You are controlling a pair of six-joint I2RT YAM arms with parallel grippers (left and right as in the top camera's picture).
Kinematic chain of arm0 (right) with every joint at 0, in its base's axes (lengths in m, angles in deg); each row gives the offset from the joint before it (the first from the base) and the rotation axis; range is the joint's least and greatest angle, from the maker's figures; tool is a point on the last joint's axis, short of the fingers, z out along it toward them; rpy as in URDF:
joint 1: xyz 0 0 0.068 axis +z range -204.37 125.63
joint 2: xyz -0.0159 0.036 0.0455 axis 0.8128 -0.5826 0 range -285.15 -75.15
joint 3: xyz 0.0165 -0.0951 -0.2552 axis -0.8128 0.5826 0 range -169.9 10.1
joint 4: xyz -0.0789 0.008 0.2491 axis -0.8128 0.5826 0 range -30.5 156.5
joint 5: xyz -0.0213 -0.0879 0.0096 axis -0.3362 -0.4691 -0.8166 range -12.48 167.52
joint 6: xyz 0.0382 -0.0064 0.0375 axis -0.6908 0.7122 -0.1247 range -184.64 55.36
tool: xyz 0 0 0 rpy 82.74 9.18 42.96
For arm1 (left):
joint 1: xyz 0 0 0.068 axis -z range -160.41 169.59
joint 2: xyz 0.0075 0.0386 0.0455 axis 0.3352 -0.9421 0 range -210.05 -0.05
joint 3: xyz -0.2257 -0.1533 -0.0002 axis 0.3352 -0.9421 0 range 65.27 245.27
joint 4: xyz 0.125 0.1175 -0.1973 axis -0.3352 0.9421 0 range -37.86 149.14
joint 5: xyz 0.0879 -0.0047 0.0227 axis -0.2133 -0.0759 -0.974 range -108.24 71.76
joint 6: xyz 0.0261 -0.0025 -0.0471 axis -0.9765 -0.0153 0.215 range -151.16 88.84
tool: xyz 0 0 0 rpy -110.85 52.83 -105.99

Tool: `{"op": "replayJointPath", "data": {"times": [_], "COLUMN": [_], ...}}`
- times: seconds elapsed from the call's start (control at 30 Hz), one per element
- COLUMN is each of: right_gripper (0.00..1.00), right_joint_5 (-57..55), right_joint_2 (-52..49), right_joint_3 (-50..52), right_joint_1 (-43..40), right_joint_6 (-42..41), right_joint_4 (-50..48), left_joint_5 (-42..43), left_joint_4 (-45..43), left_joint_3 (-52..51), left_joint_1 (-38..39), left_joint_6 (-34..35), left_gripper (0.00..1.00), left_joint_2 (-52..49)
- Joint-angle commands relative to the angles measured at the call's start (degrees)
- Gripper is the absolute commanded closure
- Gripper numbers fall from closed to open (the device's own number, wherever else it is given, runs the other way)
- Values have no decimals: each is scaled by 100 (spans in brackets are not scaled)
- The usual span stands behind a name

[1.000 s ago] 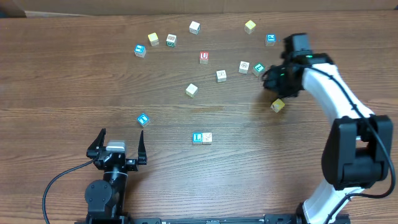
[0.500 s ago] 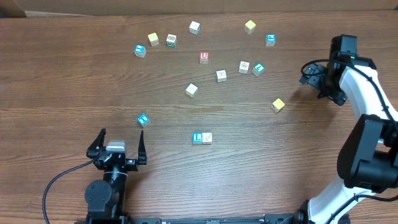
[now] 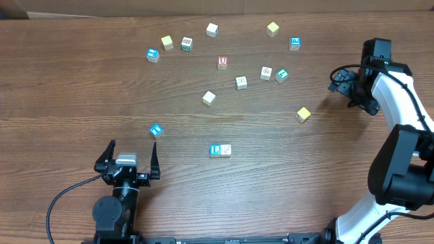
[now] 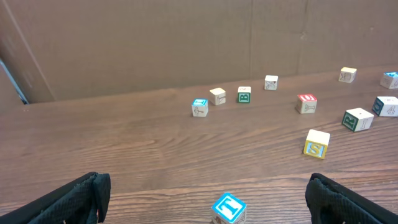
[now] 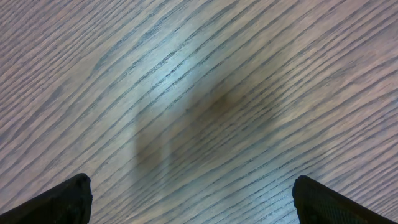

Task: Form a horizontal line
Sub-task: 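Raise the right gripper and move it to the far right, then move the left gripper toward the blue 7 block at left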

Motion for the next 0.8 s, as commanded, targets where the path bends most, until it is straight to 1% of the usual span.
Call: {"op": "replayJointPath", "data": {"times": [0.0,0.03,0.17,0.23,0.33,0.43,0.5,0.57,0.6,0.67,0.77], "right_gripper": [0,0,0,0,0,0,0,0,0,0,0], "right_joint_5": [-59,-57,-57,-57,-57,-57,-57,-57,-57,-57,-57], "right_joint_2": [122,122,122,122,122,122,122,122,122,122,122], "right_joint_3": [-125,-125,-125,-125,-125,-125,-125,-125,-125,-125,-125], "right_joint_1": [-7,-7,-4,-7,-7,-7,-7,-7,-7,-7,-7], "right_joint_6": [7,7,7,7,7,7,7,7,7,7,7], "right_joint_4": [-20,-20,-20,-20,-20,-20,-20,-20,-20,-20,-20], "left_joint_5": [-105,-127,-92,-227,-356,7,203,227,227,223,210], "left_joint_4": [-7,-9,-4,-20,-295,-402,-374,39,245,647,1392], "left_joint_3": [-20,-20,-20,-20,-20,-17,109,507,750,1384,2656], "left_joint_1": [-22,-22,-22,-28,-26,-24,-24,-26,-26,-26,-26], "left_joint_6": [-190,-293,-302,-306,-291,-118,249,660,737,750,748], "left_gripper": [1,0,0,1,0,0,0,0,0,0,0], "left_joint_2": [59,59,59,59,59,59,59,46,2,-249,-1073]}}
